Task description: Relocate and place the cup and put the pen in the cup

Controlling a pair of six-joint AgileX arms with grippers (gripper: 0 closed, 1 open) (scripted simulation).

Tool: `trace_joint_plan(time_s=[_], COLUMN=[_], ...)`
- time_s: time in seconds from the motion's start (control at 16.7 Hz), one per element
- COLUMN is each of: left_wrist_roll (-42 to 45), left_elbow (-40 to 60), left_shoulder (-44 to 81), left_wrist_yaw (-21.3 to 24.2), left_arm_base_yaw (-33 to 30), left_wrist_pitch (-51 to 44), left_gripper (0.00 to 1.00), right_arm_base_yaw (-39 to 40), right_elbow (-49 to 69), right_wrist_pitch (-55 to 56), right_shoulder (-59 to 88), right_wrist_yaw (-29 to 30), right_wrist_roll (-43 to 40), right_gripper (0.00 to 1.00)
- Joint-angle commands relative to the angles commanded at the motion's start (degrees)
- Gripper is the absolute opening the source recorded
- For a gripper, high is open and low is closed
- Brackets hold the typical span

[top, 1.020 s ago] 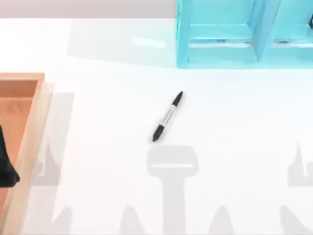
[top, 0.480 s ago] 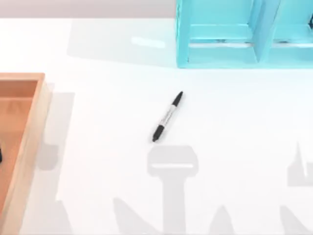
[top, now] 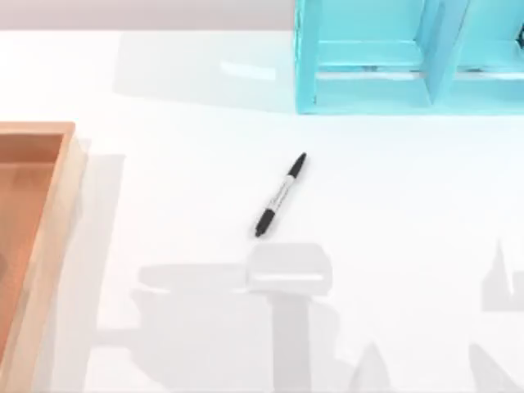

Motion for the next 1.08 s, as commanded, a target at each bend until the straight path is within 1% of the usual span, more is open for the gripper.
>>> trace_joint_plan(time_s=[0.24,0.36,0.48,0.84,0.96,1.08], left_wrist_roll=[2.06,2.84,3.3,3.3,3.26,3.33], left_elbow=[13.73,18.07,20.38,20.42,18.51,15.18], left_shoulder=[15.97,20.66,23.07,23.34,23.91,24.91], left_wrist_yaw=[0.05,0.08,0.11,0.11,0.12,0.13], left_arm_base_yaw=[1.76,2.43,2.83,2.62,2.74,2.85], left_wrist_pitch=[-11.75,-15.8,-18.09,-18.17,-16.12,-11.67], left_gripper=[1.0,1.0,1.0,1.0,1.0,1.0], right_arm_base_yaw=[0.0,0.0,0.0,0.0,0.0,0.0], right_elbow=[0.0,0.0,0.0,0.0,0.0,0.0], right_wrist_pitch=[0.0,0.0,0.0,0.0,0.0,0.0], right_shoulder=[0.0,0.0,0.0,0.0,0.0,0.0], right_wrist_yaw=[0.0,0.0,0.0,0.0,0.0,0.0], right_wrist_roll=[0.0,0.0,0.0,0.0,0.0,0.0], right_gripper=[1.0,1.0,1.0,1.0,1.0,1.0])
